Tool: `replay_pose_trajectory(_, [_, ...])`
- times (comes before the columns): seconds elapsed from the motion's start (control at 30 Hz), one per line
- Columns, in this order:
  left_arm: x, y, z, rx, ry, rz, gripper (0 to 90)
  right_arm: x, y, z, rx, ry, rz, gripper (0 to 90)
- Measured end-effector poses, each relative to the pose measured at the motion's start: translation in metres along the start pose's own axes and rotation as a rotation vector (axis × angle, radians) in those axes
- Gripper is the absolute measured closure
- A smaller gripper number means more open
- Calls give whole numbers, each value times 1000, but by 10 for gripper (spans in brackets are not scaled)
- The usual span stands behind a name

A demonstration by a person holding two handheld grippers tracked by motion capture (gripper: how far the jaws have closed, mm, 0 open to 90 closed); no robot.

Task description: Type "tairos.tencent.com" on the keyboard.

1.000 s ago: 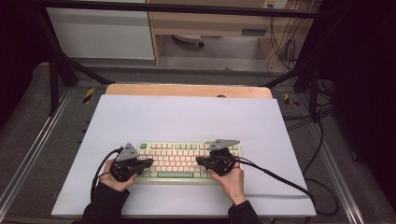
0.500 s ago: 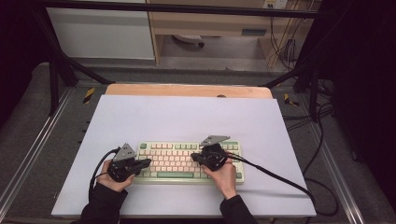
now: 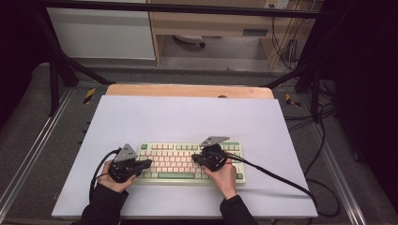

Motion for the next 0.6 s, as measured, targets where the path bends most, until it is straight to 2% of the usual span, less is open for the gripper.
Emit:
replay_pose_trajectory(0.37, [0, 0, 0, 1, 1, 1, 898, 0, 1, -2, 11, 6, 4, 900])
replay_pose_trajectory(0.6, [0, 0, 1, -3, 1, 2, 898, 2, -1, 7, -3, -11, 11, 900])
Point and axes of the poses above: each handheld gripper's, and its own axes: z roughly backward along the jaws, y roughly out of its underside, x roughly to its left, the point moved 1 cm from there along -z, roughly forward along the jaws, and after that the axes turned 7 degrees about -y, right-handed, at the moved point
